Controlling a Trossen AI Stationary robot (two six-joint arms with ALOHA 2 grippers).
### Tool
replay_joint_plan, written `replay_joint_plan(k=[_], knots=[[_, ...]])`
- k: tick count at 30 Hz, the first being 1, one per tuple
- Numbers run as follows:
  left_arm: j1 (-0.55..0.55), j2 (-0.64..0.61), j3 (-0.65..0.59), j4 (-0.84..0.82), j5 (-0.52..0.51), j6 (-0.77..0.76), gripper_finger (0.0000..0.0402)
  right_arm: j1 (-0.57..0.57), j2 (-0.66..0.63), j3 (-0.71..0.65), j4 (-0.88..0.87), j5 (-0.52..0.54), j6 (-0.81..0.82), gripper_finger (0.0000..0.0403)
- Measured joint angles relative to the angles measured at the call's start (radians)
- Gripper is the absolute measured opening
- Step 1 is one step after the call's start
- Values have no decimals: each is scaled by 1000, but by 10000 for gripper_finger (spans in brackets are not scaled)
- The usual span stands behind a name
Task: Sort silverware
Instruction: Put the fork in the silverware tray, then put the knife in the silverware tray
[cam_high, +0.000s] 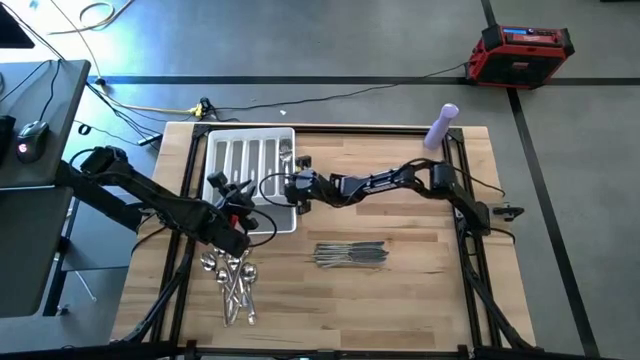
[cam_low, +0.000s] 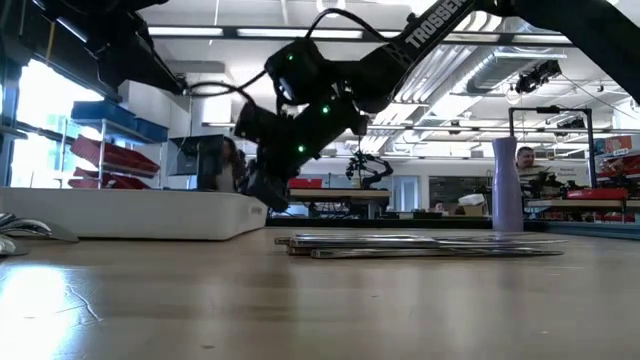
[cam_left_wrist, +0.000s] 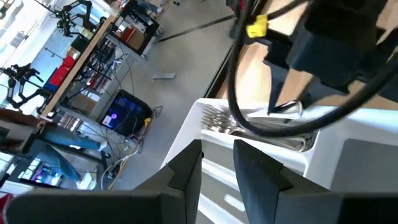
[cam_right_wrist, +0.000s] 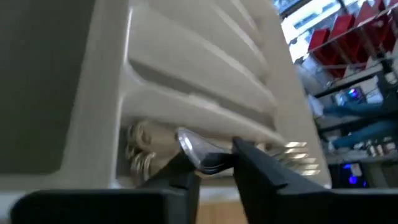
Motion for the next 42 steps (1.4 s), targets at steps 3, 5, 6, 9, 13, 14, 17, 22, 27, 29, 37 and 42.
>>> replay_joint_plan(k=[3, 5, 6, 9, 13, 14, 17, 22, 27, 29, 37, 42], knots=[[0, 0, 0, 0, 7, -4, 75, -7, -2, 0, 4, 60, 32, 154], [0, 0, 0, 0, 8, -8, 75, -9, -2, 0, 15, 83, 32, 196], [-1, 0, 0, 0, 9, -9, 75, -9, -2, 0, 25, 92, 32, 215], [-1, 0, 0, 0, 24, -9, 75, -8, -2, 7, 59, 94, 27, 263], [-2, 0, 0, 0, 37, -9, 75, -8, -2, 86, 2, 93, 50, 298], [-2, 0, 0, 0, 37, -9, 75, -8, -2, 115, -39, 90, 62, 301], [-2, 0, 0, 0, 38, -9, 75, -14, -2, 203, -179, 64, 78, 302], [-2, 0, 0, 0, 38, -9, 75, -30, -2, 264, -309, 53, 80, 302], [-2, 0, 0, 0, 46, -14, 75, -73, 10, 264, -407, -35, 192, 302], [-2, 0, 0, 0, 49, -24, 75, -87, 17, 263, -439, -43, 215, 302], [-2, 0, 0, 1, 55, -27, 75, -76, 13, 318, -666, -122, 254, 302], [-2, 0, 0, 0, 55, -27, 75, -32, -6, 370, -802, -114, 210, 302]])
